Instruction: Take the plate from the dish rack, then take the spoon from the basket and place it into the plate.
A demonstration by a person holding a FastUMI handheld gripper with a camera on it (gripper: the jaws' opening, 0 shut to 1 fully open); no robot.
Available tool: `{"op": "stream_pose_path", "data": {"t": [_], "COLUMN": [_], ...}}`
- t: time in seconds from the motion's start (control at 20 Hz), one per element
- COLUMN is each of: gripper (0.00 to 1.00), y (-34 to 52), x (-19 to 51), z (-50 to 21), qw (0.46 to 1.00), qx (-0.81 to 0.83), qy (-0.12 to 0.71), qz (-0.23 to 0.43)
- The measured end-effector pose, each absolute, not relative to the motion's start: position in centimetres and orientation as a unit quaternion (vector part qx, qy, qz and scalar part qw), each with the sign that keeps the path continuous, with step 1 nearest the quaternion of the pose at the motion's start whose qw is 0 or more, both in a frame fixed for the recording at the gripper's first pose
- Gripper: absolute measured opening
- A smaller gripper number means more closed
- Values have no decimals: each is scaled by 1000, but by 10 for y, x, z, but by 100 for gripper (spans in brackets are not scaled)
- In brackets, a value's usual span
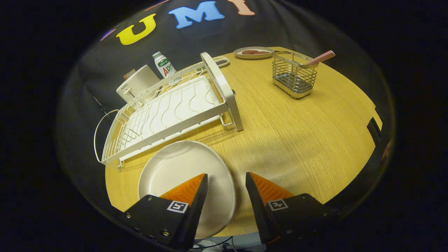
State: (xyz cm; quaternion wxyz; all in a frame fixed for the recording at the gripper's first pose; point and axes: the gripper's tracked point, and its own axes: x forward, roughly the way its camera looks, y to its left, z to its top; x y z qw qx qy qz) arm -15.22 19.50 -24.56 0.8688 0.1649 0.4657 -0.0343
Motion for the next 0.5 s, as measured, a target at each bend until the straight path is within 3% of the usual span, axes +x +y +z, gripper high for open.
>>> {"op": "stream_pose_path", "data": {"t": [0.5], "gripper": [68], "y": [187], "x": [-139], "z": [-238], "qw": [876], "qx": [161], "qy": [452], "qz": [-51]}}
